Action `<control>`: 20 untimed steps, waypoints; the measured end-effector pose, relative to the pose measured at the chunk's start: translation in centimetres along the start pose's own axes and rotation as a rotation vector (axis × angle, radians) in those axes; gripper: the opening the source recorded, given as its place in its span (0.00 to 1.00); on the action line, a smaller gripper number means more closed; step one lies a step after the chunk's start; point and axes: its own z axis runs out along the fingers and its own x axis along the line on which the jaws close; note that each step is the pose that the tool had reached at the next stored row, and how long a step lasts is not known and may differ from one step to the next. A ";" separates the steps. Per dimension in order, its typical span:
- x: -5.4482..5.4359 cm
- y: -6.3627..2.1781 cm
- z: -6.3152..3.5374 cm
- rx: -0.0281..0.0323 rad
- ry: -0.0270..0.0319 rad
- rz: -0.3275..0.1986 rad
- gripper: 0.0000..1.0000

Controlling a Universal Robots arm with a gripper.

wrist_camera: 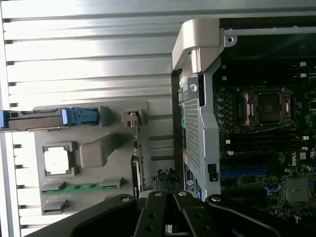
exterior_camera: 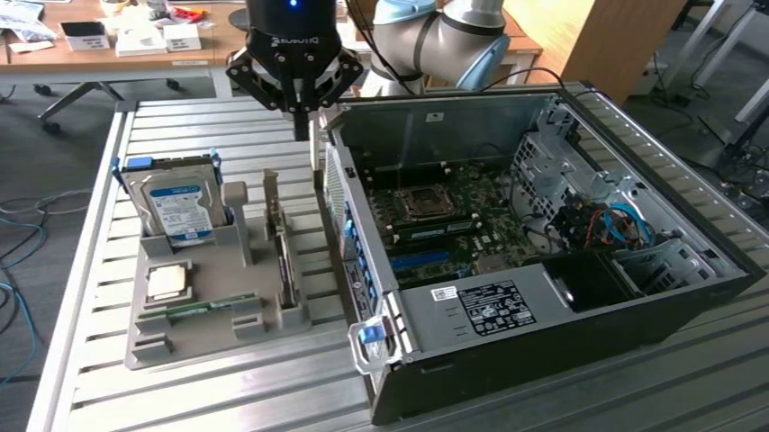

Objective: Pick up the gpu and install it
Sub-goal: 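Reach for the gpu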

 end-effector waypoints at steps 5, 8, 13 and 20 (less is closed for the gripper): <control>0.0 0.00 0.00 -0.0001 0.0000 0.000 0.11; 0.1 -0.01 0.00 0.0001 -0.0001 0.000 0.11; 0.5 -0.04 -0.01 0.0001 0.0000 0.000 0.11; 1.4 -0.10 -0.04 0.0000 0.0001 0.000 0.11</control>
